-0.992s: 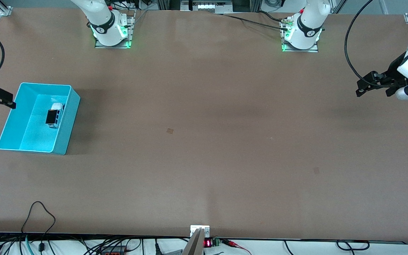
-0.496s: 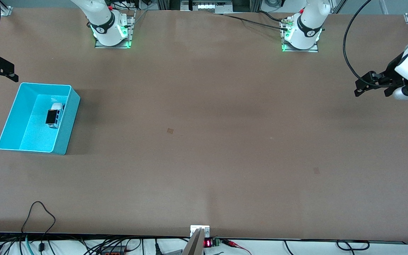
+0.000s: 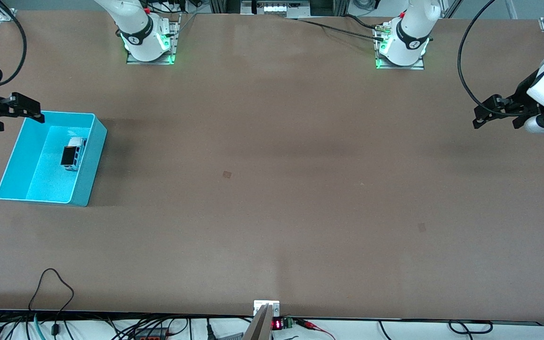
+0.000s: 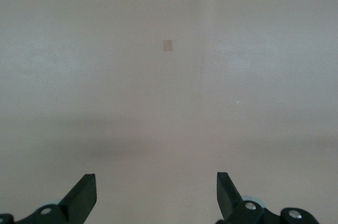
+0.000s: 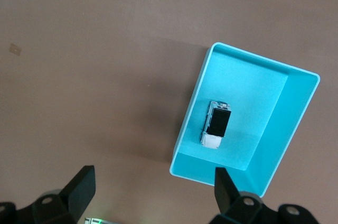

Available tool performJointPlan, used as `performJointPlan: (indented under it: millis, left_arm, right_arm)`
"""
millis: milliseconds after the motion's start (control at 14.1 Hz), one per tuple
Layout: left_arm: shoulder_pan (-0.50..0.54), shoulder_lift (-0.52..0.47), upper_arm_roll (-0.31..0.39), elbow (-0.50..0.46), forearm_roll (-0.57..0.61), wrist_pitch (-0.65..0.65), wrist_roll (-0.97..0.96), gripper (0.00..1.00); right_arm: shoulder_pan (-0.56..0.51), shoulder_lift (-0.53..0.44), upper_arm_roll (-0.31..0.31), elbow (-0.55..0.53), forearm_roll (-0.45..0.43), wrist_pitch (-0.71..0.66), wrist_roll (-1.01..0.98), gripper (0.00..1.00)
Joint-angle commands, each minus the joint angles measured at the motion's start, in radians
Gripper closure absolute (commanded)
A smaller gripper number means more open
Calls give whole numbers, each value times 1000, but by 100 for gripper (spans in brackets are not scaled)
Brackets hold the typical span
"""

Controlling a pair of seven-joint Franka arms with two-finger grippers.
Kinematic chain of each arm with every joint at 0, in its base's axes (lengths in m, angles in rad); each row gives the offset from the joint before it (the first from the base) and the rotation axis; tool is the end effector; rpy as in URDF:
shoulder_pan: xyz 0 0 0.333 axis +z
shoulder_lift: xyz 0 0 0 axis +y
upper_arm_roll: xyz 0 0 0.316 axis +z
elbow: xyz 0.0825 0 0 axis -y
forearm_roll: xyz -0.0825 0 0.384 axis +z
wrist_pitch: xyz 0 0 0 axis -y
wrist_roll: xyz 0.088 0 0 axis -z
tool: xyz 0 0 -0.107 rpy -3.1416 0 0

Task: Wind and store white jeep toy

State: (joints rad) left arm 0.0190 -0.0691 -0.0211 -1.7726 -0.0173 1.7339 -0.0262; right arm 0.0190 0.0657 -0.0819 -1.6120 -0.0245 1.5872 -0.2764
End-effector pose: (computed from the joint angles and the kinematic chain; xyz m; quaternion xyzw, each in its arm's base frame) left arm 0.5432 -0.0031 0.5806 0.9998 0.0133 0.0151 0.0080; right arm 0.5704 -0.0371 0.5696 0.9931 0.1071 -0.0470 0.0071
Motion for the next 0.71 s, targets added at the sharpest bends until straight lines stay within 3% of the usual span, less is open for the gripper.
performJointPlan:
  millis: [0,637]
  left_arm:
    - [19,-23,-14,-16,-24,-1,12,0]
    - [21,-24,-13,-16,-24,-4,14,0]
  right_arm:
    - [-2,-3,13,20,8,-18,84,0]
    - [-5,-3,13,15,26,-18,95,0]
